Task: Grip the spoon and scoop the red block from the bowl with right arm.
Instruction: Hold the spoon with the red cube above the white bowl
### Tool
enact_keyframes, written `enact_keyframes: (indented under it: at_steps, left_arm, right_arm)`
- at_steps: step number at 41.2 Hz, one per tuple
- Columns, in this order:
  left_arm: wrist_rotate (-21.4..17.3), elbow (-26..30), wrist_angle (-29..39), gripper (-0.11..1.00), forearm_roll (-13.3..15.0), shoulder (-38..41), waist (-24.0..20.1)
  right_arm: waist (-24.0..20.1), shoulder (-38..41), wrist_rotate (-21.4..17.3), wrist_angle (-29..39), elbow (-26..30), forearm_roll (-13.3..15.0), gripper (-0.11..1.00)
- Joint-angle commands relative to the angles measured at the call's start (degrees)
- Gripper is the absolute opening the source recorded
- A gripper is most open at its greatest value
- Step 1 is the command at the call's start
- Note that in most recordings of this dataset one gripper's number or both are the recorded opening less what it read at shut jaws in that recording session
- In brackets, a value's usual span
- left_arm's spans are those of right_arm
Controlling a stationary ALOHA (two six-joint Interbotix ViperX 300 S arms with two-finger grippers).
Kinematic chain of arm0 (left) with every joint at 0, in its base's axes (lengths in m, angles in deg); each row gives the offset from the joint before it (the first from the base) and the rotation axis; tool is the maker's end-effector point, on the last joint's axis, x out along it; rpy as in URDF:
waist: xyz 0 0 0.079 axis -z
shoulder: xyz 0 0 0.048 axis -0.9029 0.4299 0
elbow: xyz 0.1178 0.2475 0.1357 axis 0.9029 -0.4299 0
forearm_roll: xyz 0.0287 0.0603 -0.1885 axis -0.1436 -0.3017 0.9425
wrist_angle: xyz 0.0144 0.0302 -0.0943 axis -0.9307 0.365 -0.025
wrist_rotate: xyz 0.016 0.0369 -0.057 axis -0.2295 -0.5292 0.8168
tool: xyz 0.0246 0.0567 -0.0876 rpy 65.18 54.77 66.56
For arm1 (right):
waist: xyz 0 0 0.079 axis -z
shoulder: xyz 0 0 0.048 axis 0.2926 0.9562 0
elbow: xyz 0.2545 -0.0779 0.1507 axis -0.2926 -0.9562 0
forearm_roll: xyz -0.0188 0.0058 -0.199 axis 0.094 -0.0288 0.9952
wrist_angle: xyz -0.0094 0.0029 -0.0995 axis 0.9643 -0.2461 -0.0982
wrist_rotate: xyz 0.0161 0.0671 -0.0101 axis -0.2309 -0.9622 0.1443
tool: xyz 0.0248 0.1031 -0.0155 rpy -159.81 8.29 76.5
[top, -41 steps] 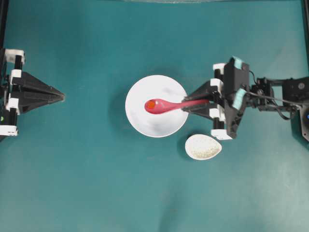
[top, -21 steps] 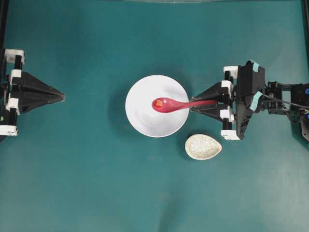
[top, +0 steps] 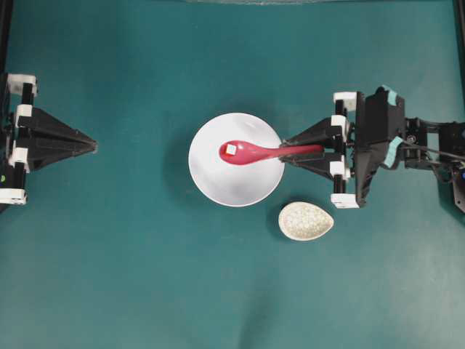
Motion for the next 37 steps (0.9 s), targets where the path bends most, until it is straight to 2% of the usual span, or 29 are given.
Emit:
enact_keyframes:
  at_steps: [1,12,23,37]
  left_arm:
    - [0.00,1.76,-0.26,0.04,-0.18,0.26,0.00]
    - [0.09,1.76,-0.26,0.04,-0.18,0.18,0.00]
    - [0.09,1.76,-0.44,0.04,-0.18,0.18,0.00]
    - [0.09,1.85,-0.35,0.04,-0.18,0.26,0.09]
  right_arm:
    - [-0.18,-2.64,0.35,0.97,2.11,0.18,0.25]
    - [-0.09,-7.03,0.62,6.77,4.13,0.09,0.25]
    - [0.00,-9.93,0.53,7.47,5.89,0.09,0.25]
    - [0.18,-10.02,0.35,7.47,6.24,-0.53,0.25]
